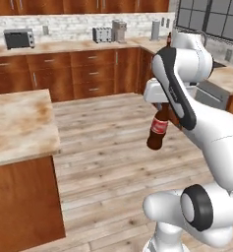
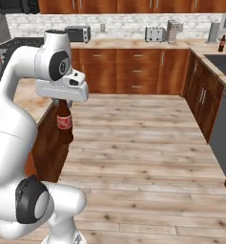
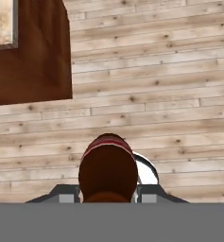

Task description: Place the large bottle from the dining counter next to the other large bottle outside the sink, and place the small bottle from the dining counter next to the other small bottle inside the sink.

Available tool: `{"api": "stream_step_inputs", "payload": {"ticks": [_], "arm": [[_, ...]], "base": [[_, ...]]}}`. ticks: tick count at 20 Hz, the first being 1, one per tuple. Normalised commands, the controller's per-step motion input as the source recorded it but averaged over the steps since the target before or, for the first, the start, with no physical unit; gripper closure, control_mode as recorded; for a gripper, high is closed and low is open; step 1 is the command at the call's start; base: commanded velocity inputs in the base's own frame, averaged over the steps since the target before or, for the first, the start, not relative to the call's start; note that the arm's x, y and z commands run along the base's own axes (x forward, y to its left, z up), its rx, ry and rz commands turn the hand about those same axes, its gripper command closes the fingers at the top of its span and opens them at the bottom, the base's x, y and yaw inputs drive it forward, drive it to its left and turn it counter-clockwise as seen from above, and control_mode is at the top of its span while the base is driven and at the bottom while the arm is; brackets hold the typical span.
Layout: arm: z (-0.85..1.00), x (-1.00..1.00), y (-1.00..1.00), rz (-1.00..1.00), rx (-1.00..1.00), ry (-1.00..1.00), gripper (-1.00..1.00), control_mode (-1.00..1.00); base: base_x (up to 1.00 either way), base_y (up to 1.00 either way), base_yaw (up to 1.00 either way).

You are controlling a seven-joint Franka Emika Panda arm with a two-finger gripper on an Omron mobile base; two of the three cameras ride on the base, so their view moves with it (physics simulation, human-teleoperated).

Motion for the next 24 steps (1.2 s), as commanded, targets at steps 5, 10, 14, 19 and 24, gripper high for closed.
{"api": "stream_step_inputs", "payload": {"ticks": [5, 10, 14, 19, 24], "arm": [[0.00, 0.00, 0.00, 0.00, 0.00, 0.00, 1.00, 1.00], [0.00, 0.00, 0.00, 0.00, 0.00, 0.00, 1.00, 1.00], [0.00, 0.00, 0.00, 0.00, 0.00, 0.00, 1.00, 1.00], [0.00, 0.00, 0.00, 0.00, 0.00, 0.00, 1.00, 1.00], [0.00, 0.00, 0.00, 0.00, 0.00, 0.00, 1.00, 1.00]], "base": [[0.77, -1.00, 0.05], [0.95, -0.95, 0.07], [1.00, -0.54, 0.02], [1.00, -0.29, -0.01], [0.83, 0.00, -0.21]]}}
